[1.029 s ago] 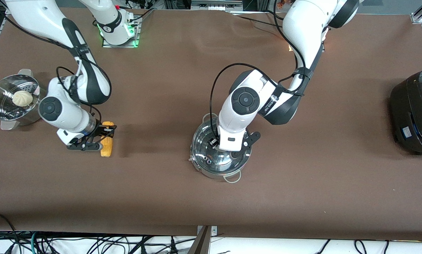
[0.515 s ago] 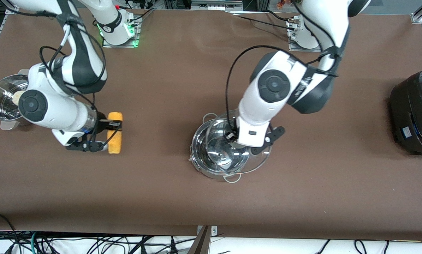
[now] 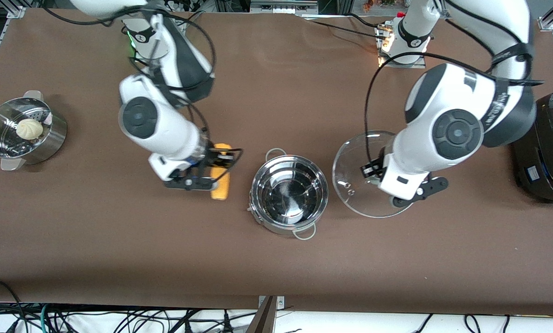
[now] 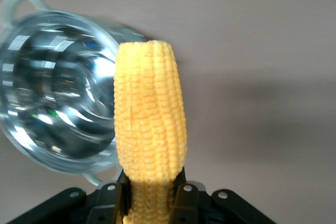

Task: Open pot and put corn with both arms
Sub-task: 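Lift the lid aside with the left gripper while the right gripper carries the corn, then lower the corn into the pot and open the right gripper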

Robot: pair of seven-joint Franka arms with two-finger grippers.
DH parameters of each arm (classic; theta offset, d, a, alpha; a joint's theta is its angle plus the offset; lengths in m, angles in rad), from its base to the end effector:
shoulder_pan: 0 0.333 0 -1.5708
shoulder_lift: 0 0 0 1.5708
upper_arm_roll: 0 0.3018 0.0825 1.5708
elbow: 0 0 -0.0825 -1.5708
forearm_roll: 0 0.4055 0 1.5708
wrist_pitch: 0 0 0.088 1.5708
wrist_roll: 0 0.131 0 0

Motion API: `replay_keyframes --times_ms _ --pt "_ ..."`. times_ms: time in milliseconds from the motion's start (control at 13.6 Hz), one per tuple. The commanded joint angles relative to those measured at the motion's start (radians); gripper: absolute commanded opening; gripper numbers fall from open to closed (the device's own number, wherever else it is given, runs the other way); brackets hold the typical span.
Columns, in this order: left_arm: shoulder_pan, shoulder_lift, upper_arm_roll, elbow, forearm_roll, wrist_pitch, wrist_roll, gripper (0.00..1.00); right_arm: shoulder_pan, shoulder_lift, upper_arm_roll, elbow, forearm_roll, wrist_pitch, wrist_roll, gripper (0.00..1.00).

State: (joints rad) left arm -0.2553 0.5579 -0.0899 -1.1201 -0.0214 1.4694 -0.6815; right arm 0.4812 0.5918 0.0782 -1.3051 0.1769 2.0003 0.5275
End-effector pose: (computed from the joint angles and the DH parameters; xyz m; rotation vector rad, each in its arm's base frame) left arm 0.6630 -0.2261 0.4389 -3.0380 -0.5293 0.3315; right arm 0.6331 0.4001 0.3674 -2.9091 0.0715 0.0260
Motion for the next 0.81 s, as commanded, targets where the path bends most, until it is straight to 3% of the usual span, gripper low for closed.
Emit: replay_keyframes --times_ms 0,368,588,662,735 --pt "0.099 -0.166 -0.007 -0.249 0.018 0.028 0.178 0.00 0.082 0.120 -0.006 0.084 0.010 0.183 0.023 0.06" --pt "0.223 -0.277 -0.007 -0.521 0.029 0.244 0.457 0.00 0.142 0.242 0.008 0.084 0.018 0.455 0.104 0.06" --pt "0.278 -0.347 -0.008 -0.787 0.032 0.524 0.589 0.00 0.142 0.284 0.009 0.086 0.021 0.488 0.103 0.09" --pt "0.280 -0.352 -0.008 -0.855 0.034 0.593 0.600 0.00 0.143 0.289 0.011 0.087 0.021 0.494 0.111 0.35" --pt "0.280 -0.352 -0.008 -0.903 0.034 0.642 0.602 0.00 0.142 0.287 0.009 0.083 0.013 0.494 0.112 0.99"
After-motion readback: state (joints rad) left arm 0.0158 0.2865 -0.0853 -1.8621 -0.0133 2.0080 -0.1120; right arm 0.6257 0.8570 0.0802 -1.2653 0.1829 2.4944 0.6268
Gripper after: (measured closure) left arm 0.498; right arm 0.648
